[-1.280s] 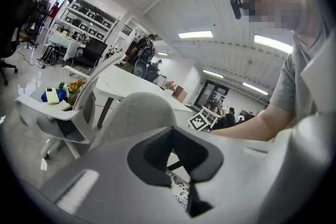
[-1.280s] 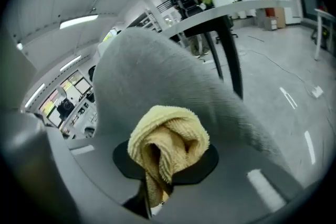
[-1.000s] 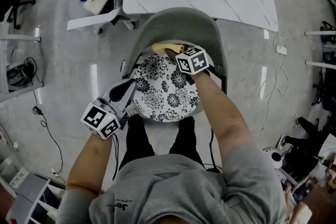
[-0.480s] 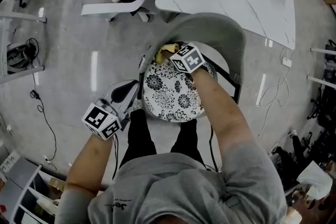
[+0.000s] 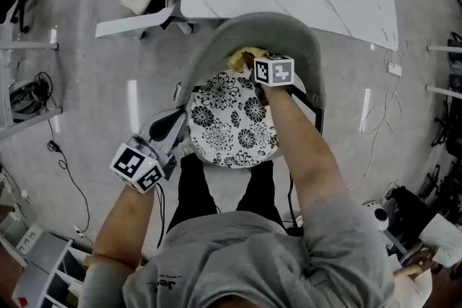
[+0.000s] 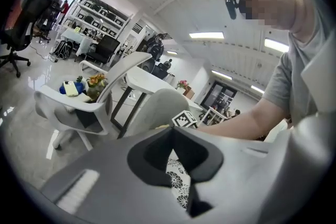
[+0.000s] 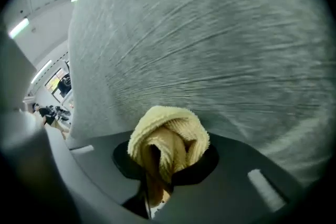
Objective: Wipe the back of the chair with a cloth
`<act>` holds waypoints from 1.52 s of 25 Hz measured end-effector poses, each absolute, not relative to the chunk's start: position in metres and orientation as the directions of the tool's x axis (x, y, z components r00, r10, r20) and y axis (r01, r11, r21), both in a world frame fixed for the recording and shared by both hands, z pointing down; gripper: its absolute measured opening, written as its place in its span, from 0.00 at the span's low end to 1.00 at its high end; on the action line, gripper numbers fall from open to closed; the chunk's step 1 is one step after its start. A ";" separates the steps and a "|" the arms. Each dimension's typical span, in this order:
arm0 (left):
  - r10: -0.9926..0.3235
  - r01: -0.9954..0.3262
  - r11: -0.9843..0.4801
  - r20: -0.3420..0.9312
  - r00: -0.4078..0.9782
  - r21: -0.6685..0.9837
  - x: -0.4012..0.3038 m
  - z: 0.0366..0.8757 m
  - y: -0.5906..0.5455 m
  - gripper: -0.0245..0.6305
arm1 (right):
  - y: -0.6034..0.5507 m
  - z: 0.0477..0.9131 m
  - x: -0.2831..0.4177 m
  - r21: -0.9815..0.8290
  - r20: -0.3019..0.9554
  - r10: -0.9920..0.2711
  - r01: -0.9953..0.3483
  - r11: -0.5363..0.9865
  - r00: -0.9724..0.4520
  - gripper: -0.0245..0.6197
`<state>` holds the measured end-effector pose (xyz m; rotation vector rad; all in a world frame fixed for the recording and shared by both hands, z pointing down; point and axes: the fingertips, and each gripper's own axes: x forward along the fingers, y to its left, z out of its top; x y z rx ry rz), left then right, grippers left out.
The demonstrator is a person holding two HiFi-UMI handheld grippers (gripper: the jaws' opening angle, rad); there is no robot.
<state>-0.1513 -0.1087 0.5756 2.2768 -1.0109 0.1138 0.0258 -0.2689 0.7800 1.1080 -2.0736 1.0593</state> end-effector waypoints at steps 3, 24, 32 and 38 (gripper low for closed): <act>-0.618 -0.680 -0.524 0.320 0.718 0.513 -0.131 0.574 -0.112 0.13 | -0.273 0.778 0.071 -0.394 0.755 -0.482 -0.895 0.208 -0.444 0.13; -0.557 -0.629 -0.609 0.303 0.773 0.484 -0.055 0.544 -0.093 0.13 | -0.215 0.745 0.214 -0.524 0.740 -0.616 -0.804 -0.279 -0.269 0.13; -0.588 -0.640 -0.579 0.286 0.757 0.505 -0.080 0.553 -0.092 0.13 | -0.227 0.742 0.136 -0.529 0.691 -0.541 -0.846 0.074 -0.479 0.13; -0.619 -0.675 -0.533 0.309 0.722 0.511 -0.123 0.571 -0.091 0.13 | -0.219 0.771 0.010 -0.462 0.714 -0.332 -0.771 0.438 -0.617 0.13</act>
